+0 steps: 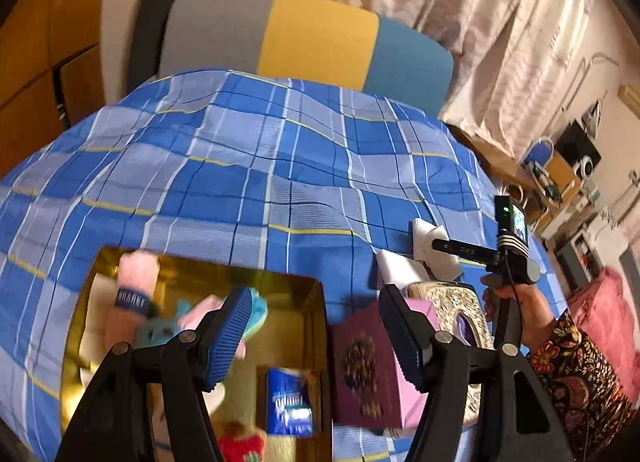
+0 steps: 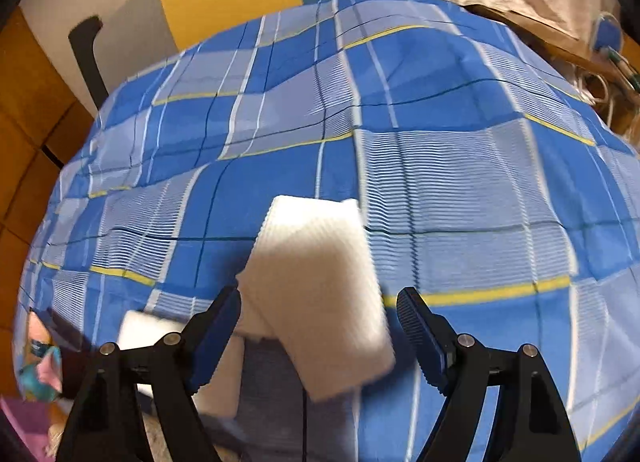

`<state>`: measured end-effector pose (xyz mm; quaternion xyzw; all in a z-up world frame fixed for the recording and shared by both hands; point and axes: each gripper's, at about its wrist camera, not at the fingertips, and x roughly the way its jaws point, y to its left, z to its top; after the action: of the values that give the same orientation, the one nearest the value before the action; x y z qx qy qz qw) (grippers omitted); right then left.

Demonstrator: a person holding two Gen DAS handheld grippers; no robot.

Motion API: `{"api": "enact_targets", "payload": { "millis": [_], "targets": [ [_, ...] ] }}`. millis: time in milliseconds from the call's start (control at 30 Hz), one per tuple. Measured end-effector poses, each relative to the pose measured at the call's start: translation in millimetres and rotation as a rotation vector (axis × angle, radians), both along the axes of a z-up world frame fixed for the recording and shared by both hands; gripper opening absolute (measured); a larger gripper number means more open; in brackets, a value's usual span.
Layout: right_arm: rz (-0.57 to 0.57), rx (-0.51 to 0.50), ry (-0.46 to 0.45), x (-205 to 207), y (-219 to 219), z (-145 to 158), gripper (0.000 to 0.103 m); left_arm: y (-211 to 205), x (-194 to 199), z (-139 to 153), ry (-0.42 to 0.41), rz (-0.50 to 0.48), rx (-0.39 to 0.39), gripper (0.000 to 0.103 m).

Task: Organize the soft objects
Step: 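Grasp the white textured cloth beside the silver tissue box with the right gripper, then grasp the white rectangular pad with the left gripper while the right holds the cloth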

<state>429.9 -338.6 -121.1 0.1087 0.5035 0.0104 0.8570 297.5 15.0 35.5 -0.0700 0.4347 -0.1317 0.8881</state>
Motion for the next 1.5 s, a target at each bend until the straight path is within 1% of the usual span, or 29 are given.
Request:
{"api": "enact_targets", "payload": {
  "millis": [67,100,167,200,267,300,333,400,467,567,700,767,833,900,1000,1067,1167,1267,1333,1400,1433,1500],
  "targets": [
    [0.03,-0.029,0.017,8,7,-9,0.081,-13,14,-2,0.008,-0.038,0.052,0.067],
    [0.038,-0.04,0.018,10,8,-12,0.078,-20,21,-4,0.009,-0.061,0.073,0.067],
    [0.049,-0.08,0.024,12,12,-18,0.067,-33,33,-6,0.026,-0.099,0.092,0.067],
    [0.053,-0.081,0.026,13,13,-20,0.055,-39,41,-8,0.045,-0.121,0.085,0.067],
    [0.053,-0.087,0.01,10,12,-22,0.043,-47,53,-11,0.081,-0.139,0.075,0.067],
    [0.059,-0.093,0.002,8,11,-21,0.029,-55,61,-13,0.1,-0.154,0.082,0.067],
    [0.069,-0.098,-0.007,4,10,-19,0.021,-62,66,-14,0.107,-0.168,0.094,0.067],
    [0.073,-0.084,-0.025,-3,5,-16,0.011,-78,78,-15,0.13,-0.203,0.13,0.067],
    [0.06,-0.036,-0.047,-15,-5,-11,0.011,-90,89,-16,0.159,-0.231,0.14,0.067],
    [0.028,0.042,-0.085,-34,-22,-1,0.011,-109,109,-23,0.228,-0.261,0.14,0.067],
    [-0.008,0.088,-0.124,-60,-45,12,0.011,-132,133,-47,0.345,-0.283,0.172,0.067],
    [-0.032,0.109,-0.141,-76,-60,18,0.011,-144,144,-66,0.416,-0.297,0.222,0.067],
    [-0.058,0.113,-0.15,-90,-74,22,0.011,-152,152,-76,0.437,-0.303,0.281,0.067],
    [-0.081,0.131,-0.156,-105,-88,24,0.011,-163,160,-93,0.496,-0.328,0.337,0.067],
    [-0.099,0.149,-0.165,-129,-104,25,0.011,-174,170,-112,0.581,-0.356,0.366,0.067],
    [-0.105,0.15,-0.168,-147,-110,24,0.011,-181,175,-118,0.619,-0.373,0.353,0.067],
    [-0.12,0.181,-0.166,-169,-119,21,0.011,-191,179,-131,0.702,-0.392,0.307,0.067],
    [-0.139,0.215,-0.16,-181,-125,16,0.011,-198,179,-146,0.772,-0.39,0.293,0.066],
    [-0.143,0.231,-0.167,-187,-126,15,0.011,-203,175,-150,0.785,-0.398,0.277,0.065],
    [-0.14,0.233,-0.177,-189,-125,15,0.011,-207,172,-151,0.791,-0.403,0.233,0.061],
    [-0.136,0.232,-0.186,-190,-124,16,0.011,-209,170,-151,0.794,-0.408,0.223,0.052],
    [-0.134,0.223,-0.201,-191,-121,19,0.011,-212,165,-150,0.781,-0.416,0.247,0.05]
  ]
}}
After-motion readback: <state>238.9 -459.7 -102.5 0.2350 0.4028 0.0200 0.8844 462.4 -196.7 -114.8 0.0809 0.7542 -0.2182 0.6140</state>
